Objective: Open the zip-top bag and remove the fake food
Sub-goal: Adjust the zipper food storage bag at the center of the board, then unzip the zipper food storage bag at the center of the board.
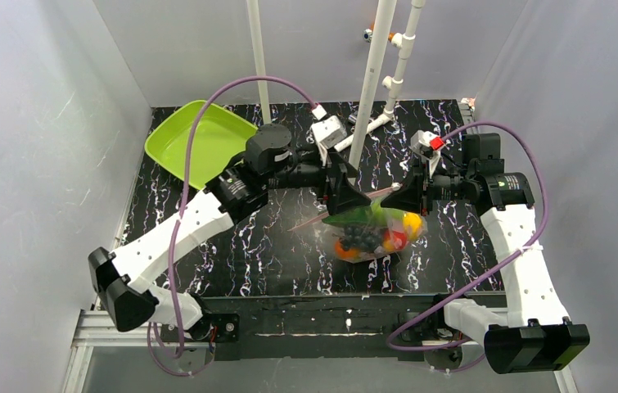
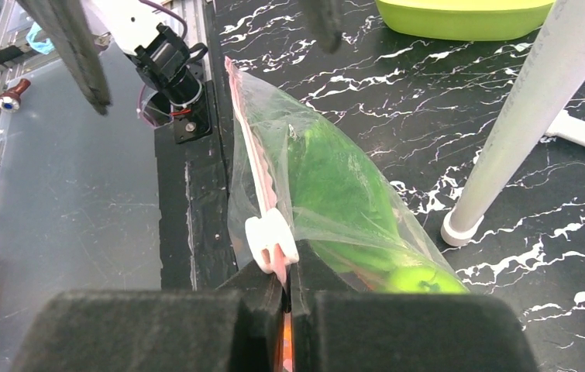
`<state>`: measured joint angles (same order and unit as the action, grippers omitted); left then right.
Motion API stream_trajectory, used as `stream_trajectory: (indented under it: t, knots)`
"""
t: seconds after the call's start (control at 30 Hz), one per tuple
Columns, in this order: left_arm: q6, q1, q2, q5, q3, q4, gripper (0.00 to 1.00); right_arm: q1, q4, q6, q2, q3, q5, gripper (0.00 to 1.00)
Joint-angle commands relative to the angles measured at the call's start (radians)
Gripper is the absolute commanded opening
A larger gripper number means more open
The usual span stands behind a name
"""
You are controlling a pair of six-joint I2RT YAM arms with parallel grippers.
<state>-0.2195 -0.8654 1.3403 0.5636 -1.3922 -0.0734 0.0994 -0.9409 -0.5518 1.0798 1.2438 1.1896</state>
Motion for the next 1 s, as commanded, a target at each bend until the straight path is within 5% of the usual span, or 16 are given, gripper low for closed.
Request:
stream_trajectory:
  t: [0.0, 0.97]
  knots:
    - [0.057, -0.011, 0.059, 0.044, -0.071, 0.028, 0.81, 0.006, 0.039, 0.015, -0.009, -0.007, 0.088, 0.01]
    - [0.043, -0.078, 0.205, 0.049, -0.144, 0.162, 0.31, 0.008, 0.038, 0.007, 0.005, -0.024, 0.107, 0.01]
